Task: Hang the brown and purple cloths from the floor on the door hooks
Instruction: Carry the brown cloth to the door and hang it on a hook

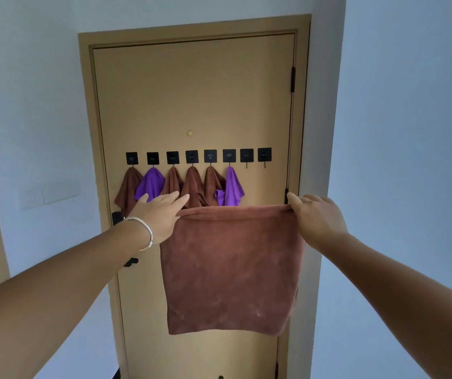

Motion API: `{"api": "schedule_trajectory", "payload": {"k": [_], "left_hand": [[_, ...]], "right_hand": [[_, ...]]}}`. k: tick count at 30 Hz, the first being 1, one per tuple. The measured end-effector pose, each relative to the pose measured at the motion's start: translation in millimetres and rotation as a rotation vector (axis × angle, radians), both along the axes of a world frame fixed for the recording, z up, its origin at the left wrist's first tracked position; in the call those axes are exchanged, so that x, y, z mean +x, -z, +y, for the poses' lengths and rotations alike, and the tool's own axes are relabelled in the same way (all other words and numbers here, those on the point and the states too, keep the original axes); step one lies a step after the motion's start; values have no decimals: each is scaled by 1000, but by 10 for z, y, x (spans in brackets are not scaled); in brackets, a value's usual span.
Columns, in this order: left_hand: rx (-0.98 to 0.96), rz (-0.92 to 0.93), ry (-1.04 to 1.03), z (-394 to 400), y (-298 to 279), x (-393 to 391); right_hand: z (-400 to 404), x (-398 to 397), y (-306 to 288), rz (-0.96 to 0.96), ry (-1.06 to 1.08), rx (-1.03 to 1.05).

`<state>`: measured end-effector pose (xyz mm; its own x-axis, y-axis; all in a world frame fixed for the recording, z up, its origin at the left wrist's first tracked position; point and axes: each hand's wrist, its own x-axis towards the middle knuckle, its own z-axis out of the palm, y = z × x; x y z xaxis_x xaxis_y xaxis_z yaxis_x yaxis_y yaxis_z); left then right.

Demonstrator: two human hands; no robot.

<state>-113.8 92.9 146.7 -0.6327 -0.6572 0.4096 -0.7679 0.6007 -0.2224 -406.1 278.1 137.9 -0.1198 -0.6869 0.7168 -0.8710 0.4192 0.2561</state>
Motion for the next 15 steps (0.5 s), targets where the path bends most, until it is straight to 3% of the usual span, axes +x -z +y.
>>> {"api": "schedule_trajectory", "payload": {"k": [15], "left_hand": [[-88, 117, 168, -1601, 78, -1099]], "right_hand": [[-1518, -990, 180, -23, 74, 30]]}}
